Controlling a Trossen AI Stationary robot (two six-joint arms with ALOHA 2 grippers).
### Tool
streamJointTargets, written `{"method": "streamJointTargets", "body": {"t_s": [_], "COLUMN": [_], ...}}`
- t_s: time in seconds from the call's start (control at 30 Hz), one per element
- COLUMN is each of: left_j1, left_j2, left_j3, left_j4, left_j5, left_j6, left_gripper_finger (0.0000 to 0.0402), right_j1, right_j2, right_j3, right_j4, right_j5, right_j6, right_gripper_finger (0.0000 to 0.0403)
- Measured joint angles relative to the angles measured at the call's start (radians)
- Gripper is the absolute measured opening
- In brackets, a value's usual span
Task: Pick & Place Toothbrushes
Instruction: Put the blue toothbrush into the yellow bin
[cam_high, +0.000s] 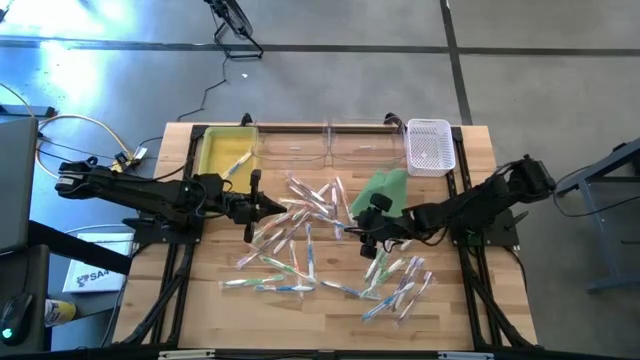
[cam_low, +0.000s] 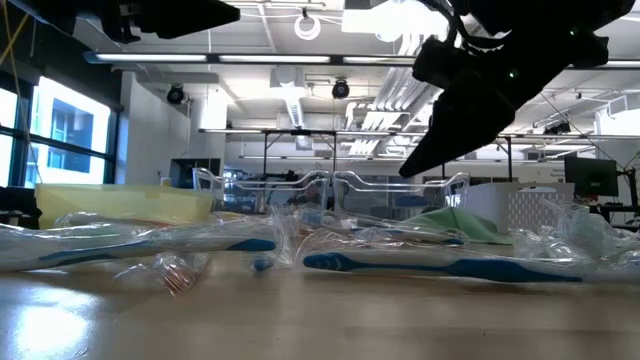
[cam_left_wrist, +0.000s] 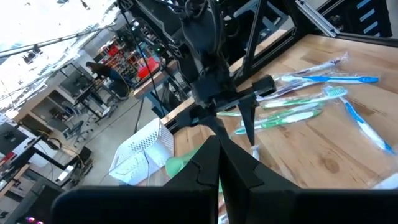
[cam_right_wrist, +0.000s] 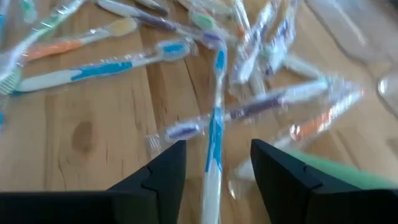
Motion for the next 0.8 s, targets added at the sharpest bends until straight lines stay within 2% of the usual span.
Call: {"method": "streamJointTargets", "body": {"t_s": [0.27,0.63,0.8], "left_j1": [0.0,0.0,0.0], "left_j2": [0.0,0.0,0.0], "left_j3": [0.0,0.0,0.0], "left_j4": [-0.008,-0.028,-0.028], "left_j5": [0.0,0.0,0.0], "left_j6": [0.0,-0.001,-0.001], "left_gripper_finger": [0.0,0.0,0.0], "right_j1": [0.0,-0.001,-0.001], "right_j2": [0.016,0.187,0.224], "right_j3": [0.0,0.0,0.003], "right_j4": [-0.052,0.014,0.055], "right_j5": [-0.042,-0.036,-0.03], "right_j6": [0.07,0.076,0.078], "right_gripper_finger": [0.0183,0.0178,0.0167]}}
